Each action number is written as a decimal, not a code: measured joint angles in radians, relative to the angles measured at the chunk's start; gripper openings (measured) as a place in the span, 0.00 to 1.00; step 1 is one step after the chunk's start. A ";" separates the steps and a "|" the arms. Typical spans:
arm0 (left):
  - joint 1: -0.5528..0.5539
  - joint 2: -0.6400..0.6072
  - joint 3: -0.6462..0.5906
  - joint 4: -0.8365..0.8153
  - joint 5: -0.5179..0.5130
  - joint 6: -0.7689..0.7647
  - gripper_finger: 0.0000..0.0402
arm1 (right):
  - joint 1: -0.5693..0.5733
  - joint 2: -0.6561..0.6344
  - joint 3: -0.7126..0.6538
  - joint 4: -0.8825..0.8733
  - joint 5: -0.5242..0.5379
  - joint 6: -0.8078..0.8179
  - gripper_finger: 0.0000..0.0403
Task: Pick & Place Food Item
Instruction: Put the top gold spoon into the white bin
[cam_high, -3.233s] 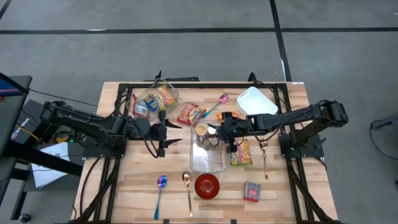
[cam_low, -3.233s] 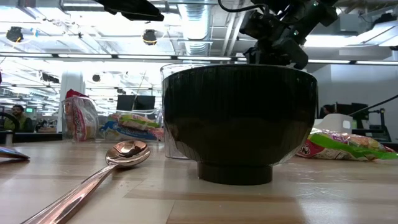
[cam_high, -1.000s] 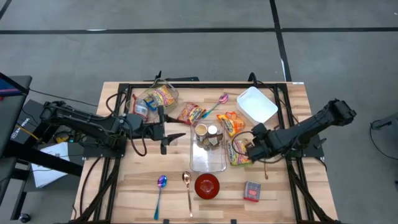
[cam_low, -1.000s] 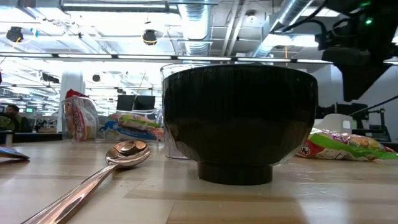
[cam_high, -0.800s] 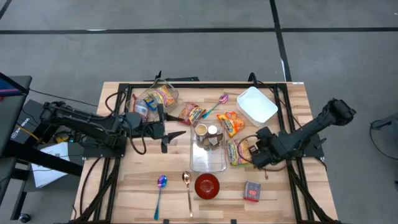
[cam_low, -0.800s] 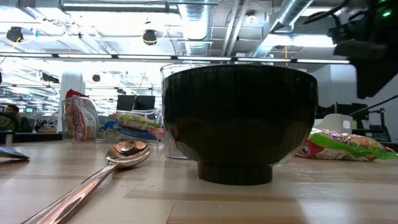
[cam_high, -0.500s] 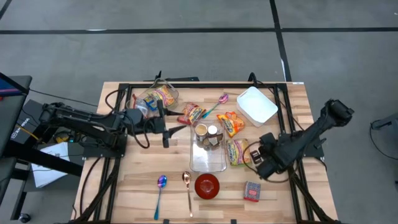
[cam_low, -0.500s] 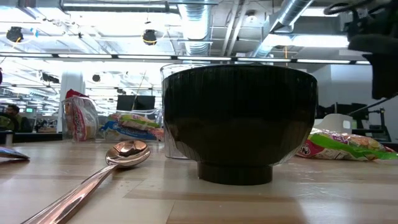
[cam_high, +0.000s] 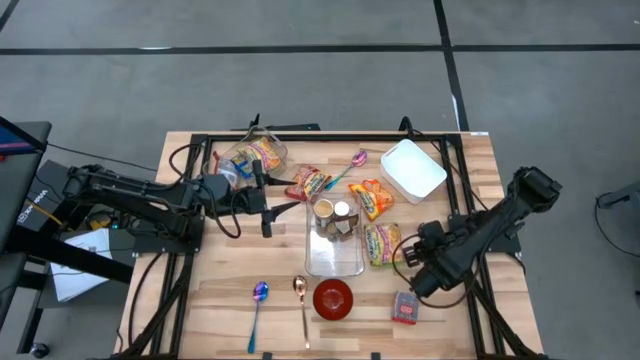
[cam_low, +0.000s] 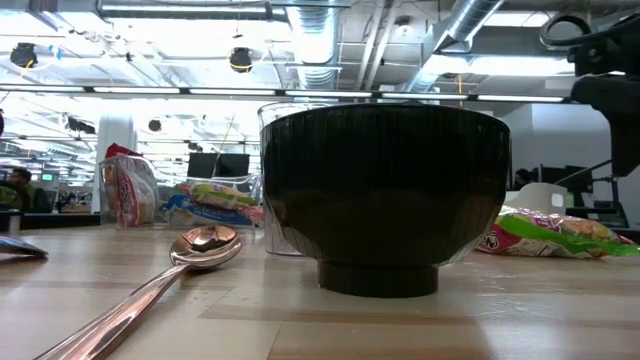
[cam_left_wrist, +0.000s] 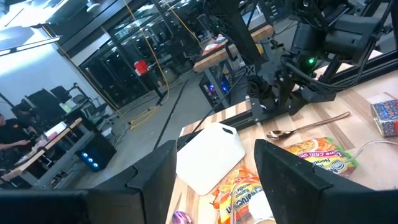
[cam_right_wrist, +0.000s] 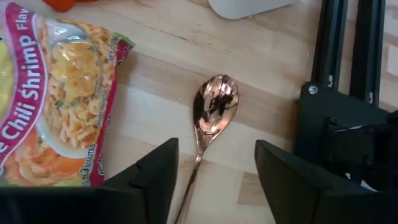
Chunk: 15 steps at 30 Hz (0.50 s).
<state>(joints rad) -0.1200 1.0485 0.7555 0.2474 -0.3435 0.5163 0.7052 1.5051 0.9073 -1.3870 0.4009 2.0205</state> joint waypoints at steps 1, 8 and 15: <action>0.000 0.000 0.000 0.000 0.000 0.000 0.52 | -0.005 0.000 0.000 0.003 -0.001 0.000 0.53; 0.000 0.000 0.000 0.000 0.000 -0.001 0.52 | -0.030 -0.002 -0.106 0.145 -0.076 -0.039 0.54; 0.000 0.000 0.000 0.000 0.000 -0.001 0.52 | -0.034 -0.093 -0.253 0.321 -0.109 -0.046 0.49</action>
<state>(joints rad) -0.1200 1.0485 0.7556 0.2471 -0.3435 0.5156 0.6712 1.4124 0.6540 -1.0665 0.2919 1.9747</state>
